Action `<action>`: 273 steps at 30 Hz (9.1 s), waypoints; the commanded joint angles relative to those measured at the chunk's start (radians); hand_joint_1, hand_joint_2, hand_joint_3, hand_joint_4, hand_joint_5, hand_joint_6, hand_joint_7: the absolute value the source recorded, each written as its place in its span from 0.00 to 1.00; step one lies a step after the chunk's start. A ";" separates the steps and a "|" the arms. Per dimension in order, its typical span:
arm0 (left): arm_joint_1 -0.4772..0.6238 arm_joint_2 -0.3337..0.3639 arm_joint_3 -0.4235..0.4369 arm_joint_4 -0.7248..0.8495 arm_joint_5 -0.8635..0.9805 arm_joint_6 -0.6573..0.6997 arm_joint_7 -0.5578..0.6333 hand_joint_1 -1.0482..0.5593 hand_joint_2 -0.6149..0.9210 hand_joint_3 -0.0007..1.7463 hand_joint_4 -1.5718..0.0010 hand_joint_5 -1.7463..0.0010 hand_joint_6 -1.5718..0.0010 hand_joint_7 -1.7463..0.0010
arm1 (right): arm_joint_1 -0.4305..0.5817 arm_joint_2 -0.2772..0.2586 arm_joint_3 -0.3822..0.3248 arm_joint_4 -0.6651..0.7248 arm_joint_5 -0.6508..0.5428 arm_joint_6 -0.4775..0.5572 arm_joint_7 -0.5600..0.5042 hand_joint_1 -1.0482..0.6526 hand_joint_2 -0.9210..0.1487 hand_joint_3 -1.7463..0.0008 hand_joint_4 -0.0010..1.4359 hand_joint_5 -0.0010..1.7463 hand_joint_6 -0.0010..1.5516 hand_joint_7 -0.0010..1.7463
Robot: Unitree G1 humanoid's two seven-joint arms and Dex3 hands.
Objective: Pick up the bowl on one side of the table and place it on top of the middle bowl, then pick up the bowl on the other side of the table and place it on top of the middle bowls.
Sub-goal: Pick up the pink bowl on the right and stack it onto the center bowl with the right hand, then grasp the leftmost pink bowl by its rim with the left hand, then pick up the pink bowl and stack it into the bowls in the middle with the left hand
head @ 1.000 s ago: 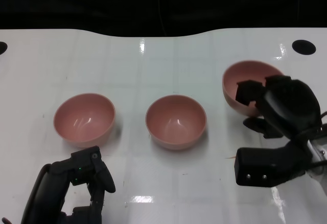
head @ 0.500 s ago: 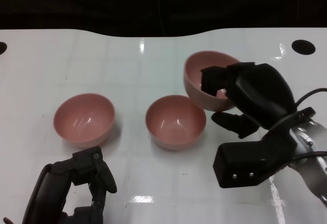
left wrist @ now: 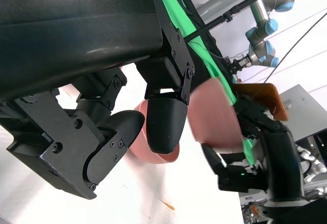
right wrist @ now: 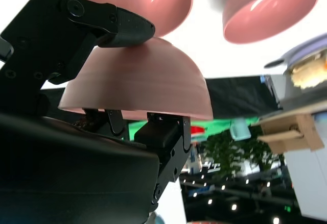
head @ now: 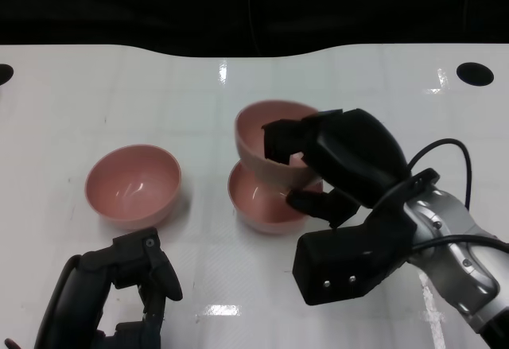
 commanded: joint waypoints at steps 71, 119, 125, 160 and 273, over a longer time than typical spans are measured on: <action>-0.005 0.004 0.002 0.010 -0.005 -0.009 0.004 0.62 0.58 0.88 0.43 0.03 0.44 0.16 | 0.038 -0.073 0.213 0.041 -0.366 0.125 -0.088 0.17 0.00 0.78 0.13 0.28 0.28 0.00; -0.024 0.006 0.012 0.044 -0.011 -0.042 0.010 0.61 0.60 0.86 0.43 0.05 0.46 0.17 | 0.538 -0.141 -0.226 -0.383 0.205 -0.232 -0.128 0.55 0.46 0.40 0.53 0.75 0.63 0.31; -0.021 0.004 0.017 0.037 -0.027 -0.032 0.012 0.60 0.67 0.76 0.48 0.08 0.49 0.28 | 0.594 -0.157 -0.284 -0.353 0.221 -0.356 -0.156 0.55 0.50 0.33 0.59 0.77 0.61 0.44; -0.160 0.306 0.037 -0.276 0.662 0.420 0.014 0.37 0.99 0.01 0.80 0.67 0.71 1.00 | 0.639 -0.051 -0.295 -0.346 0.327 -0.261 0.018 0.57 0.76 0.02 0.67 1.00 0.53 0.88; -0.906 0.210 -0.557 0.511 0.790 0.122 0.106 0.48 0.86 0.23 0.40 0.00 0.42 0.42 | 0.655 -0.029 -0.279 -0.383 0.300 -0.248 0.024 0.55 0.77 0.03 0.66 1.00 0.53 0.87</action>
